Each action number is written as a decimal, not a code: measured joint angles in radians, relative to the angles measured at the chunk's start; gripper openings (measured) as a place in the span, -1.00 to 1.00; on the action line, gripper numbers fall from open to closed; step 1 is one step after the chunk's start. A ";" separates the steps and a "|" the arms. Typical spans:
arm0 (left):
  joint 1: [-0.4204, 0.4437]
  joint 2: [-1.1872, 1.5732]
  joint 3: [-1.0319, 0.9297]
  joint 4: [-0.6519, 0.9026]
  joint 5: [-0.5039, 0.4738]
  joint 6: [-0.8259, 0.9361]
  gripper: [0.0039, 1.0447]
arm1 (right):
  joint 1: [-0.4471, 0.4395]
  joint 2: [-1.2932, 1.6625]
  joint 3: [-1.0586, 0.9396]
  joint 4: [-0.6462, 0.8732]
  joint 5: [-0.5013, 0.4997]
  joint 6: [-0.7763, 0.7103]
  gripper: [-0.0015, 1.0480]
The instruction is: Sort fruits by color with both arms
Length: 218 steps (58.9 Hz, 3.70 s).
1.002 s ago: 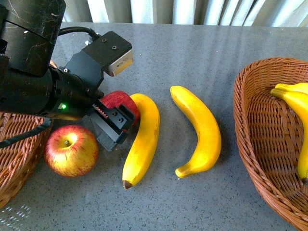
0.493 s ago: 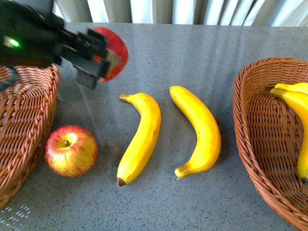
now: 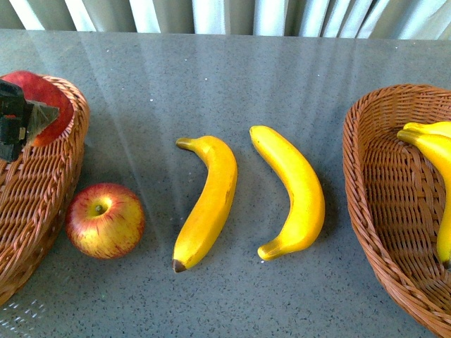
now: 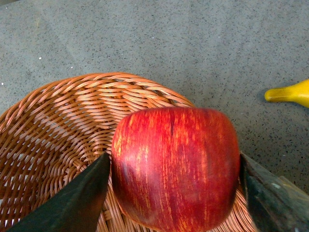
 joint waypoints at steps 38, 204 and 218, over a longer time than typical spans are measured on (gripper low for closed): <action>-0.222 -0.186 -0.124 -0.400 0.210 0.827 0.83 | 0.000 0.000 0.000 0.000 0.000 0.000 0.82; 0.133 -0.235 0.098 -0.136 0.117 0.098 0.83 | 0.000 0.000 0.000 0.000 0.000 0.000 0.82; 0.224 -0.385 -0.042 -0.052 0.204 -0.380 0.83 | 0.000 0.000 0.000 0.000 0.000 0.000 0.82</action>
